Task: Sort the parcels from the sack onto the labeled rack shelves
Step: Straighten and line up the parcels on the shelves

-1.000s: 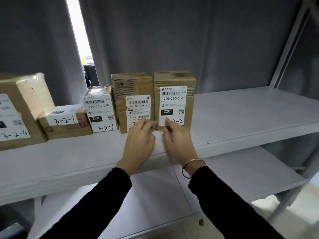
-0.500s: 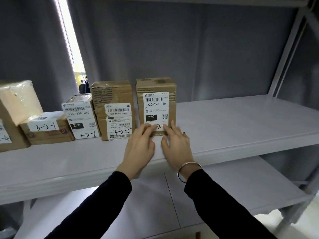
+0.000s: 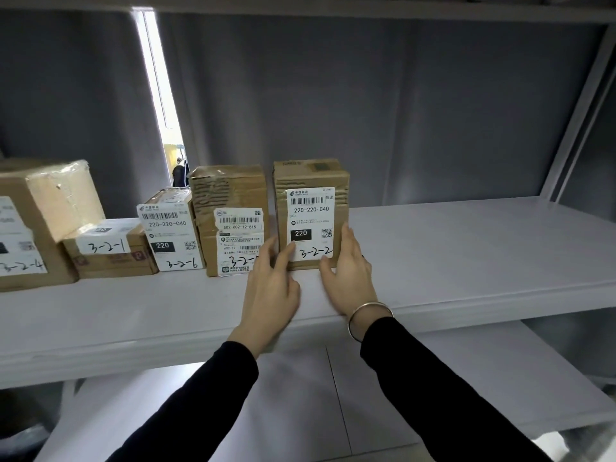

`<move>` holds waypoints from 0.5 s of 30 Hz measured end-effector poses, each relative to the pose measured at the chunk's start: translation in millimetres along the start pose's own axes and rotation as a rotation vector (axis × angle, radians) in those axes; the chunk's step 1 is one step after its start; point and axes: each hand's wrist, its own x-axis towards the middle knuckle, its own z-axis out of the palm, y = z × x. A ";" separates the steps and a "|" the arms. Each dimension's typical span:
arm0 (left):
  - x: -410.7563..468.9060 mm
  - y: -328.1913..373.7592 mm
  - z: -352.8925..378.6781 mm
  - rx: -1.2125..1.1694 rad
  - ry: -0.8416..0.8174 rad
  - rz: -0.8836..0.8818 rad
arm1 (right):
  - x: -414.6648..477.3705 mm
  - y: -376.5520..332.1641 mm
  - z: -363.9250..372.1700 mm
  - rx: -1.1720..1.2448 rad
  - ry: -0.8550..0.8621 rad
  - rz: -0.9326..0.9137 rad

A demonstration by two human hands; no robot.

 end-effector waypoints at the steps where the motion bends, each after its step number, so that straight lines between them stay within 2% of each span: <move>1: 0.1 -0.8 -0.4 -0.005 -0.016 -0.015 | 0.6 -1.4 0.8 0.012 -0.017 0.002; 9: 2.6 -5.4 -8.7 -0.008 -0.086 -0.078 | 4.3 -13.6 15.8 0.030 -0.046 -0.017; 15: -3.0 -18.0 -20.0 0.042 -0.043 -0.081 | -4.6 -23.9 26.7 -0.064 0.012 -0.048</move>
